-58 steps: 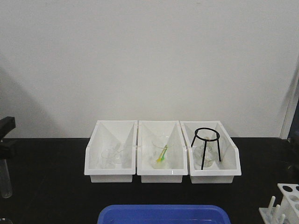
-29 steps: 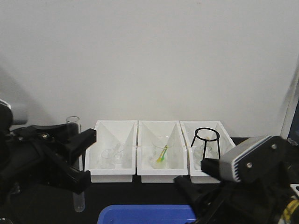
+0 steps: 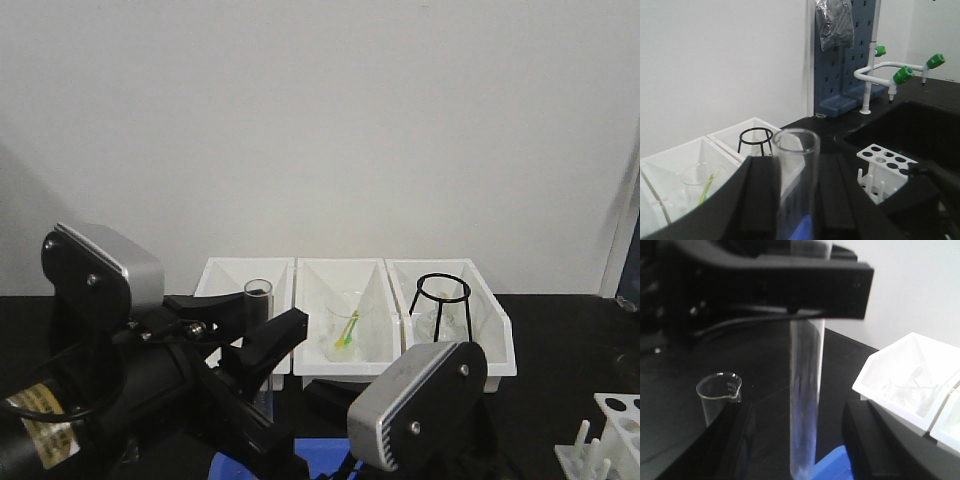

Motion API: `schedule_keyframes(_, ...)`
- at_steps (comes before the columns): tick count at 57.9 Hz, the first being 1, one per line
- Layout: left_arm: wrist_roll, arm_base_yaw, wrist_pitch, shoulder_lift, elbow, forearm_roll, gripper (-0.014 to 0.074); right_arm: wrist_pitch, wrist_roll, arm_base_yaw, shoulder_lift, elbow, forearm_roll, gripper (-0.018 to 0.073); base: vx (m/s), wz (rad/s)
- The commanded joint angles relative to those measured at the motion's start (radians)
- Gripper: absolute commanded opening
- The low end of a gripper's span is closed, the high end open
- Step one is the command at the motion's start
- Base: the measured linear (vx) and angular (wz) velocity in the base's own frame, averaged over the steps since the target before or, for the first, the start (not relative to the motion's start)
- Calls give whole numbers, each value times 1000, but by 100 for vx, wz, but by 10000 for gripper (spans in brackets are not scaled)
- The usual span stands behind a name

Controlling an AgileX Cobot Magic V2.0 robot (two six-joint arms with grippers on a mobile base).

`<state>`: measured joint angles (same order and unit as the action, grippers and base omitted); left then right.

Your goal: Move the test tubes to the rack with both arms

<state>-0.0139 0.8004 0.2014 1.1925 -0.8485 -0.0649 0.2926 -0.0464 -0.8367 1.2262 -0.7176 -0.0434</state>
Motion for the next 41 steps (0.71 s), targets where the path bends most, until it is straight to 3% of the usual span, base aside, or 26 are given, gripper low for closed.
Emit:
schedule_keyframes(1,-22,29,98,-15,-36,-6,-20,123,7,0,-10,-32,3,440,0,0)
schedule_keyframes(16,-26,104,89,4,-36,-6,-20,191,7,1,13,-32,10,440,0,0)
schedule_keyframes(27,-26,117,86,16,-36,-6,-20,197,5,1,16,-32,10,433,0,0)
schedule_keyframes(34,-26,117,86,17,-36,-6,-20,196,4,1,16,-32,10,361,0,0)
schedule_keyframes(41,-26,117,85,17,-36,-6,-20,196,4,1,16,-32,10,221,0,0)
